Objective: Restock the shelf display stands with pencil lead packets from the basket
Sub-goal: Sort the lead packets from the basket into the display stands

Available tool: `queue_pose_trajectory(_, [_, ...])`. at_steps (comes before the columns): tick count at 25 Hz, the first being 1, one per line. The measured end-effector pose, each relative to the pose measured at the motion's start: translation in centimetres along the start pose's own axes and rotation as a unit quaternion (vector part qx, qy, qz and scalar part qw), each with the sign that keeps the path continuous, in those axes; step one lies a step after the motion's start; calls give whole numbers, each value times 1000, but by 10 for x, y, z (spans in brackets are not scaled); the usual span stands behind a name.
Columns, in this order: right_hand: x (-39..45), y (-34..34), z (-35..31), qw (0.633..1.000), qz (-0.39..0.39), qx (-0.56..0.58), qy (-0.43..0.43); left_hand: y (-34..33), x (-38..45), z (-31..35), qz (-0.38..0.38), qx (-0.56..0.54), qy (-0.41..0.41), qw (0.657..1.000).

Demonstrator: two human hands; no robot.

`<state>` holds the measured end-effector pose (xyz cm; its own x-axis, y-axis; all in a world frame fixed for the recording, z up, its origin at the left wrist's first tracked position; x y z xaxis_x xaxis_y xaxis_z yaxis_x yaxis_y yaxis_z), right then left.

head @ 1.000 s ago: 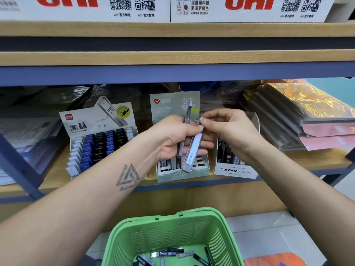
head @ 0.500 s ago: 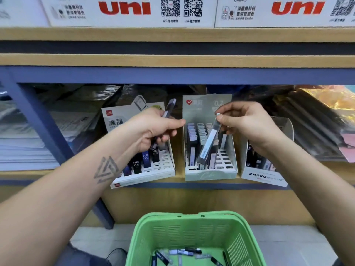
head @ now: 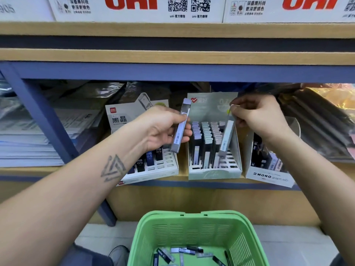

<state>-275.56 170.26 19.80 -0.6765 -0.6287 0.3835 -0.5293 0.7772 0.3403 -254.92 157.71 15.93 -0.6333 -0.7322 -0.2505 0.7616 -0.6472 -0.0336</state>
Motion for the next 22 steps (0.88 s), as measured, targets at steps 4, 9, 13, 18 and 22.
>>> queue_pose_trajectory(4, [6,15,4,990,8,-127,55,-15,4,-1,-17,-28,3,999])
queue_pose_trajectory(9, [0,8,6,976,-19,-197,86,-30,9,0,-13,-31,-2,999])
queue_pose_trajectory(13, [-2,8,13,982,-34,-176,52,-39,11,3,-11,-37,-10,999])
queue_pose_trajectory(18, [-4,10,13,980,-41,-186,54,-44,14,6,-14,-35,-13,999])
queue_pose_trajectory(22, [-4,16,4,968,-17,-231,97,-46,17,8,-13,-36,-17,999])
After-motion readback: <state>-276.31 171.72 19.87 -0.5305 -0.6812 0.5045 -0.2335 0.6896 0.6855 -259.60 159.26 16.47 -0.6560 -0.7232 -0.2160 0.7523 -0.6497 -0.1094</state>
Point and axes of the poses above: each hand's wrist, its own x-axis towards the middle knuckle, its own y-axis out of the back of the hand, z = x × y, the point moved 9 cm from there along x, towards the middle knuckle, and after that the axes turned 4 degrees about z, right-handed, at the moved point
